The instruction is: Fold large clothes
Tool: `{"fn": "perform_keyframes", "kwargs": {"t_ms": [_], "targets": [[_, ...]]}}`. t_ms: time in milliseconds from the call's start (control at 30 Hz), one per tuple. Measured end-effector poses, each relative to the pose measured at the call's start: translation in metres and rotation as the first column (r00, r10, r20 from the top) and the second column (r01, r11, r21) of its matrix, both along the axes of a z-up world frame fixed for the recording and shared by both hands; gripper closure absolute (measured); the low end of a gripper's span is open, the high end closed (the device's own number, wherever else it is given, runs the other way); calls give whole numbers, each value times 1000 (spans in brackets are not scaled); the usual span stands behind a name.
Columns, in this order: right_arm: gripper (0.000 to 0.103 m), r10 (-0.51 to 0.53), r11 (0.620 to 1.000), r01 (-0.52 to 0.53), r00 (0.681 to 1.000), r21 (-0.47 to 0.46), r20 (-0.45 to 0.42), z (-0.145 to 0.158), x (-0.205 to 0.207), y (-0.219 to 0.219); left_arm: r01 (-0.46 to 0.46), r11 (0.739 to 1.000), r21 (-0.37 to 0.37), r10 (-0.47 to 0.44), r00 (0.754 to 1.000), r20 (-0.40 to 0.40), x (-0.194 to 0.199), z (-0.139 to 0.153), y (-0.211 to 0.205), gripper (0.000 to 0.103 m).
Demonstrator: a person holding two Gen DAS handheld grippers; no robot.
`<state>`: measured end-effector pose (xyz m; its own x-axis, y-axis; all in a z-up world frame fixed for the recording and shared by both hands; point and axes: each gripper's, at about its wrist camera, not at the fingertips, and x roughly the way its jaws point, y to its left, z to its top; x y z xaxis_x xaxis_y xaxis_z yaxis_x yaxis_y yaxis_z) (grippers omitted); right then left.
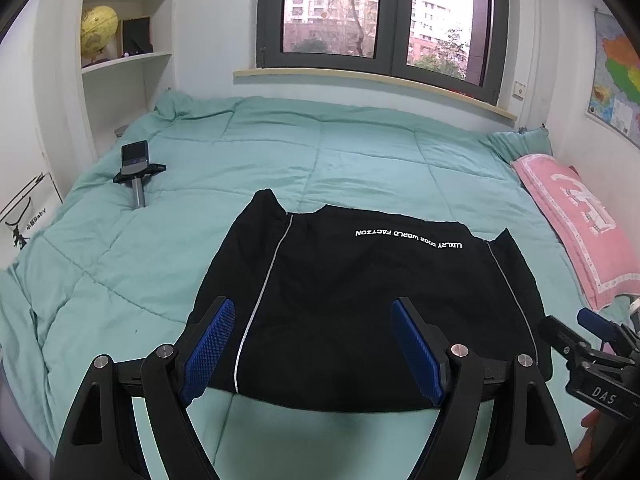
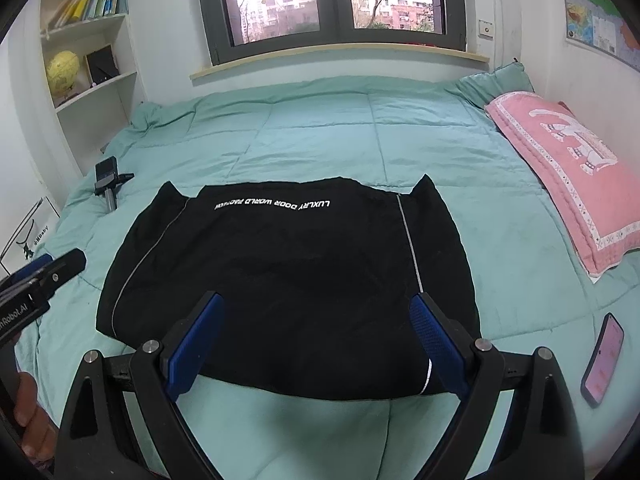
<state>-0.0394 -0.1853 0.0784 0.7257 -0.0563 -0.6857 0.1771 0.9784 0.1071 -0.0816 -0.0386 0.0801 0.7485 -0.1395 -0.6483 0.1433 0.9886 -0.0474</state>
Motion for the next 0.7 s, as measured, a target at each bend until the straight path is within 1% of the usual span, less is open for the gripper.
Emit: {"fn": "perform_keyframes", "kwargs": {"t_ms": [300,433,700], "targets": [[8,-19,999,18,1000,35,17,3,2,-11,-6,1000,0,6,1000,-12,3,-1,-1,22],[8,-23,999,22,999,32,27,6,3,-12,-7,1000,-3,6,1000,-11,3,-1,0,21],[8,-16,999,16,1000,32,9,1,4,-8,1,1000,8,-1,1000,-18,2,-3,-2,22]]}}
